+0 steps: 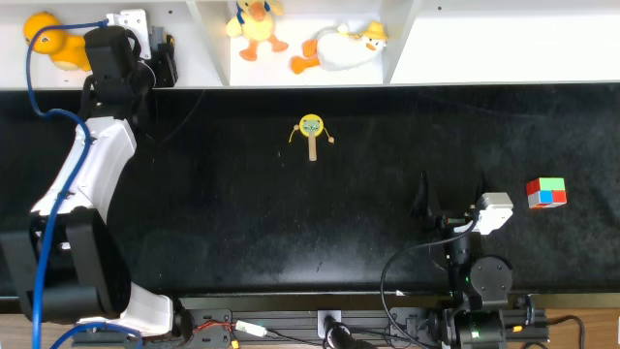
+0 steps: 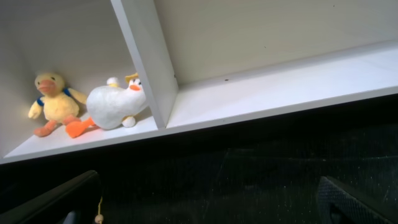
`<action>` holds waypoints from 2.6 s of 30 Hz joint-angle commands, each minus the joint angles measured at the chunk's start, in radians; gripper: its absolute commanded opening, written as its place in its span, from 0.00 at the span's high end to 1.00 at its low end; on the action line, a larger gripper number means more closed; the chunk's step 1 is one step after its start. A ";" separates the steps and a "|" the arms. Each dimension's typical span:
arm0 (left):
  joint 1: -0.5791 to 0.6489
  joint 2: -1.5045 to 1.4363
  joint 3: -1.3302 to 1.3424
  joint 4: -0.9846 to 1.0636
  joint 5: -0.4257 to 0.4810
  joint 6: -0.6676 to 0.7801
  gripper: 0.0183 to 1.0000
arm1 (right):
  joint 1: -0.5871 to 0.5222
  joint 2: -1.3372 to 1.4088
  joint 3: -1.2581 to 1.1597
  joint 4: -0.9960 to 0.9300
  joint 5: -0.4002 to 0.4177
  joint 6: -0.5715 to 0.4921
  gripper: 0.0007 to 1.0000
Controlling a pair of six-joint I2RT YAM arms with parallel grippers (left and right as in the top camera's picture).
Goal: Store Toys
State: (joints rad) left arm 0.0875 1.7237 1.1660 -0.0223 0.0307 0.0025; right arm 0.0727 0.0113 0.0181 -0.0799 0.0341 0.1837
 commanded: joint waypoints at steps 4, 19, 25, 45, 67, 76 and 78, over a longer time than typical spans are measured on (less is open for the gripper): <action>0.009 0.005 0.033 -0.003 0.020 -0.011 0.56 | 0.006 -0.007 -0.014 0.005 0.011 0.007 0.01; 0.009 0.005 0.033 -0.002 0.020 -0.011 0.23 | 0.006 -0.007 -0.014 0.005 0.011 0.007 0.00; 0.009 0.005 0.034 -0.001 0.020 -0.011 0.19 | 0.006 -0.007 -0.014 0.005 0.011 0.007 0.00; -0.058 -0.316 0.046 -0.452 0.020 -0.009 0.00 | 0.006 -0.007 -0.014 0.005 0.011 0.007 0.00; -0.133 -0.978 -0.169 -0.899 -0.182 -0.143 0.00 | 0.006 -0.007 -0.014 0.005 0.011 0.007 0.00; -0.133 -0.982 -0.169 -0.926 -0.163 -0.142 0.00 | 0.006 -0.007 -0.014 0.005 0.011 0.007 0.00; -0.133 -0.980 -0.169 -0.932 -0.163 -0.142 0.00 | 0.006 -0.007 -0.014 0.005 0.011 0.007 0.01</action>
State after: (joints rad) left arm -0.0399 0.7448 1.0065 -0.9520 -0.1215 -0.1249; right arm 0.0731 0.0113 0.0181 -0.0795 0.0341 0.1837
